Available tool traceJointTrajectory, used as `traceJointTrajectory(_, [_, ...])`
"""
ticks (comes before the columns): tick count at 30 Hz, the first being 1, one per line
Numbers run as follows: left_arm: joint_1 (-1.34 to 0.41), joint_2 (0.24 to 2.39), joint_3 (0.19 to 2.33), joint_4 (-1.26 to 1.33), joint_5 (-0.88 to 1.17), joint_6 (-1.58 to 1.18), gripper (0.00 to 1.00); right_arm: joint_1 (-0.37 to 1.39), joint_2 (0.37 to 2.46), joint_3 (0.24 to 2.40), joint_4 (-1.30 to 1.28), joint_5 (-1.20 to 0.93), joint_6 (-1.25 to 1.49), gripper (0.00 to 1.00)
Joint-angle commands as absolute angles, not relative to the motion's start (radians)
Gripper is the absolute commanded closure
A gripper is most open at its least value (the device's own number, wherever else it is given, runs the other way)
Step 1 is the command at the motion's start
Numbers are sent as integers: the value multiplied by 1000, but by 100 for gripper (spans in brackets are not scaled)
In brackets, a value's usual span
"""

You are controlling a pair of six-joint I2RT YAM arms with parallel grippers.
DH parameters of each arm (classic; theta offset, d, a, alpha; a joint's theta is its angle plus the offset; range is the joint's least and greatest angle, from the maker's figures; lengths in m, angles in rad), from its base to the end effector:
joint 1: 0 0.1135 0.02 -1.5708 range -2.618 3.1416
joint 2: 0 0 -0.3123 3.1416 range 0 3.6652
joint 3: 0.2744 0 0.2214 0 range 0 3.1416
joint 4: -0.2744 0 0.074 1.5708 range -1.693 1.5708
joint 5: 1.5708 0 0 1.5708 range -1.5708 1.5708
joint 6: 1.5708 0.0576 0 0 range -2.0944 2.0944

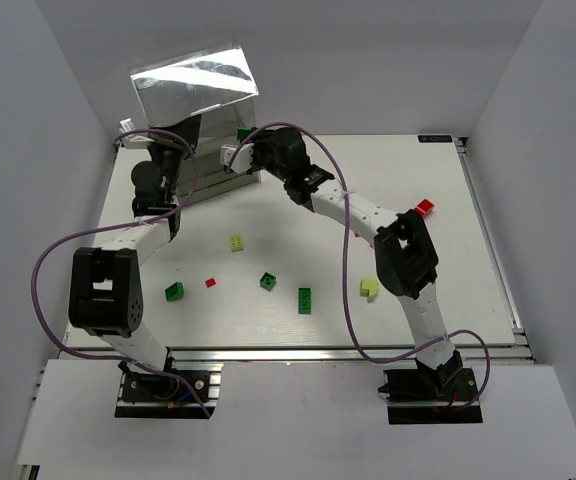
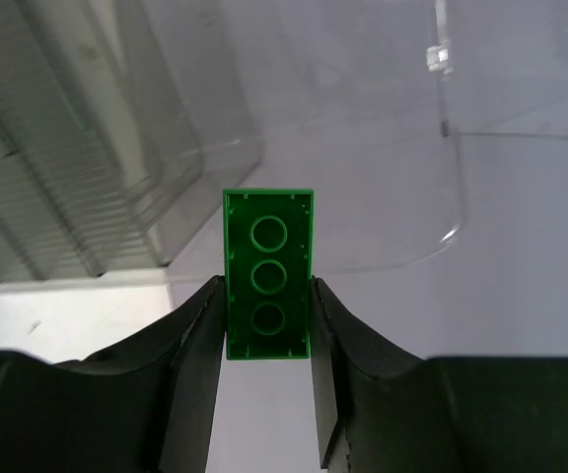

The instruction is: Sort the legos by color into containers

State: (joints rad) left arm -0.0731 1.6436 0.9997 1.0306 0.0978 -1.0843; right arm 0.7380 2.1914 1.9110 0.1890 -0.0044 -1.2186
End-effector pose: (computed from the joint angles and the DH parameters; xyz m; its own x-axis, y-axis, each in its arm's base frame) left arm 0.3694 -0.0327 0.3945 0.0319 -0.8844 -0.4656 0.4086 0.4366 -0.8015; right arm 0.4097 0.3730 0.3542 0.6112 -0.7128 -0.3439 -0.2966 0.1966 -0.9346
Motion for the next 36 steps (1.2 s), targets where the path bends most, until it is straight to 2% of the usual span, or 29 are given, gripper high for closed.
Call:
traceJointTrajectory(1, [-69, 1595, 1048, 1006, 137, -1083, 77, 747, 2240, 1953, 423, 11, -1270, 100])
traceJointTrajectory(20, [-69, 1554, 1052, 951, 130, -1066, 77, 765, 2394, 2032, 662, -179, -1268, 100])
traceJointTrajectory(26, [-69, 1545, 1045, 937, 132, -1054, 77, 762, 2515, 2170, 684, -210, -1299, 100])
traceJointTrajectory(36, [-69, 1543, 1034, 936, 146, -1046, 77, 762, 2629, 2270, 767, -239, -1333, 100])
